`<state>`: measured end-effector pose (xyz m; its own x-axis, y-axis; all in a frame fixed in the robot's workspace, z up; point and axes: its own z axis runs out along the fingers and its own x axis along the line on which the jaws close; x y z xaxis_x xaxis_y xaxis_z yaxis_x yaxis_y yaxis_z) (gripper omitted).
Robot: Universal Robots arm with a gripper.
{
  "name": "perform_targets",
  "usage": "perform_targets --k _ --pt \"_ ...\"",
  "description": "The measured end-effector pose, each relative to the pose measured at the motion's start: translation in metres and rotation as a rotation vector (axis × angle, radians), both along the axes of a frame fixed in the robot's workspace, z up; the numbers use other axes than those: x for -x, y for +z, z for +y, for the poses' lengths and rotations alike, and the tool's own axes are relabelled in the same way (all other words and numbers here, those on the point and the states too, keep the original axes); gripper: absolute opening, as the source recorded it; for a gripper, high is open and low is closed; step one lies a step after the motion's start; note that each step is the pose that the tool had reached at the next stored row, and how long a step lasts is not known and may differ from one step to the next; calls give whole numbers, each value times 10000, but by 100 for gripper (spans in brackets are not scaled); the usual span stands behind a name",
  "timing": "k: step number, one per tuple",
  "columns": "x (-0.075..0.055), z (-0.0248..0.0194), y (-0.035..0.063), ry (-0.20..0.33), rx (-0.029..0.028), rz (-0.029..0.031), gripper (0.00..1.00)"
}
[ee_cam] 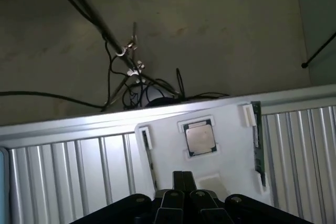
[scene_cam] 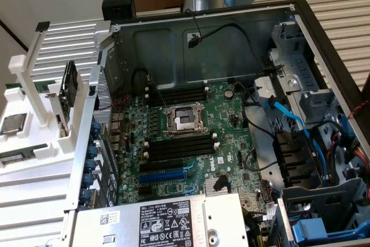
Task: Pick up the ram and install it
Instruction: 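Pick up the ram and move it above insertion slot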
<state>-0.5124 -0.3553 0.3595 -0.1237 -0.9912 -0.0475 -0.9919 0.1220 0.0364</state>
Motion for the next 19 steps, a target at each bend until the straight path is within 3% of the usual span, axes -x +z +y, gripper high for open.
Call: perform_targets --k 3,4,6,7,8,9,10,11,17,18,19 --pt "12 1 0 8 2 -6 10" --pt "34 0 1 8 1 -37 10" --pt "77 -5 0 9 2 -156 10" --pt "89 -10 -1 9 1 -243 10" --pt "93 -18 -1 14 1 -373 10" --pt "91 -81 -5 97 -1 -902 10" --pt "86 -94 -5 121 0 -901 10" --pt "80 -99 -5 140 -2 -847 10" --pt "9 -138 -13 194 0 -266 10" --pt "-7 -149 -16 200 -1 -195 10" --pt "-23 -161 -20 210 -1 -168 10"
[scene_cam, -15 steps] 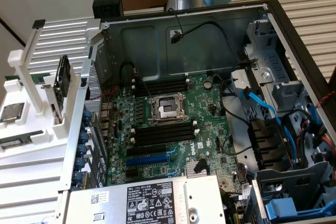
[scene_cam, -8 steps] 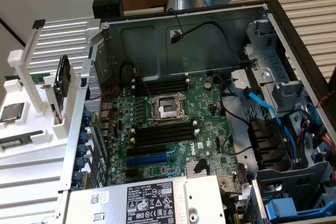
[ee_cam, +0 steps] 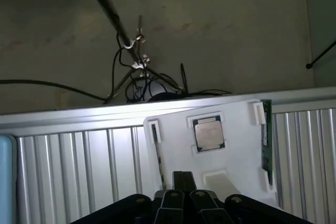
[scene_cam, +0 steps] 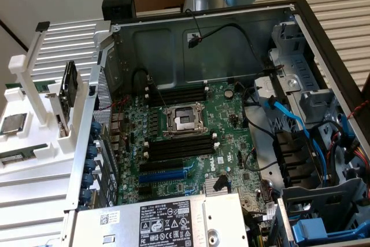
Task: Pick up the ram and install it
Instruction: 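Pick up the ram and move it above insertion slot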
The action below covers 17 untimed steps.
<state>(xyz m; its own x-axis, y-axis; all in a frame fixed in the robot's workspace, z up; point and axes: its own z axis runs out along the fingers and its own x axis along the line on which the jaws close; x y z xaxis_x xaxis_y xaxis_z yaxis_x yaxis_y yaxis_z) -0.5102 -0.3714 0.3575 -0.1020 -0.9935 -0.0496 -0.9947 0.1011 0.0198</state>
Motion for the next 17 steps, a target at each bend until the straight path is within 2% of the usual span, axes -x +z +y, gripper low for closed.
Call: perform_targets --k 3,4,8,9,17 --pt "-38 -47 -26 30 0 19 10" --pt "-54 -81 -49 52 0 20 10" --pt "-103 -142 -116 95 1 23 10" --pt "-131 -172 -154 115 -1 20 10" --pt "-242 -257 -288 171 -1 21 10"
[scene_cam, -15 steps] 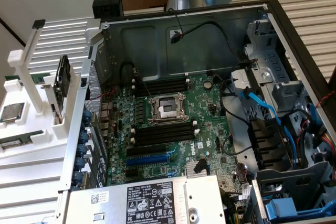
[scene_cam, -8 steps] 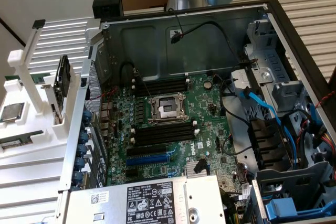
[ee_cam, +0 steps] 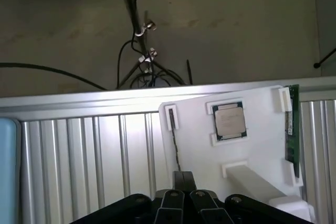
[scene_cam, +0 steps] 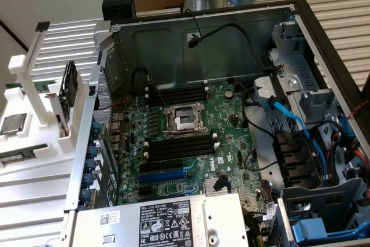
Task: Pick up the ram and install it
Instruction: 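Pick up the ram and move it above insertion slot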
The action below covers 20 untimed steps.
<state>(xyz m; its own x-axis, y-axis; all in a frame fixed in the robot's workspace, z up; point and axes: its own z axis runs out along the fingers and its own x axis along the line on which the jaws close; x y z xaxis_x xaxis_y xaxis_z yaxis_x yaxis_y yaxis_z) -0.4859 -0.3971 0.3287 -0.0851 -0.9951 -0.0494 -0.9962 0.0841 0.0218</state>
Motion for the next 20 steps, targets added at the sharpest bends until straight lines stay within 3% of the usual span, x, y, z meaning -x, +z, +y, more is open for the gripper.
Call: perform_targets --k 14,19,20 --pt "-174 -151 -175 16 -1 3 10" --pt "-292 -152 -221 25 -1 2 10" --pt "-354 -152 -273 83 -2 2 10"
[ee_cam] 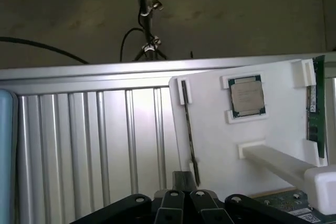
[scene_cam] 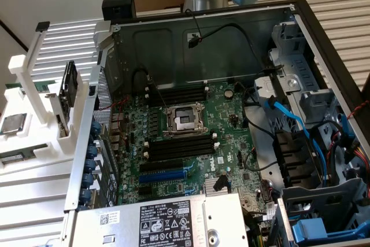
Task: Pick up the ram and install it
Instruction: 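Pick up the ram and move it above insertion slot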
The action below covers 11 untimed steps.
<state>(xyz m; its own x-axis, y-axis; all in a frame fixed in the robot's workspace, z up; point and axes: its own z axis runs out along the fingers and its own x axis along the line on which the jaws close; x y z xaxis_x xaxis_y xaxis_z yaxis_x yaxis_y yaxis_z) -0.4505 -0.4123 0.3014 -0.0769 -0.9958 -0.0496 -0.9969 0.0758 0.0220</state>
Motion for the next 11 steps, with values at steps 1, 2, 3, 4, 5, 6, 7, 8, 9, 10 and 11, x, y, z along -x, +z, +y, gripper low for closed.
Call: perform_targets --k 1,2,3,4,5,6,7,8,9,10,11 --pt "-16 0 -17 28 1 1 10" --pt "-32 0 -36 66 0 1 10" --pt "-42 0 -55 114 -1 0 10" --pt "-46 1 -73 184 0 1 10" --pt "-46 2 -88 256 0 6 10" --pt "-47 3 -101 330 1 10 10" --pt "-47 5 -113 409 4 15 10" --pt "-47 20 -153 674 13 17 10" --pt "-47 36 -167 716 16 19 10" --pt "-47 59 -187 738 19 16 10" --pt "-47 84 -204 755 23 17 10"
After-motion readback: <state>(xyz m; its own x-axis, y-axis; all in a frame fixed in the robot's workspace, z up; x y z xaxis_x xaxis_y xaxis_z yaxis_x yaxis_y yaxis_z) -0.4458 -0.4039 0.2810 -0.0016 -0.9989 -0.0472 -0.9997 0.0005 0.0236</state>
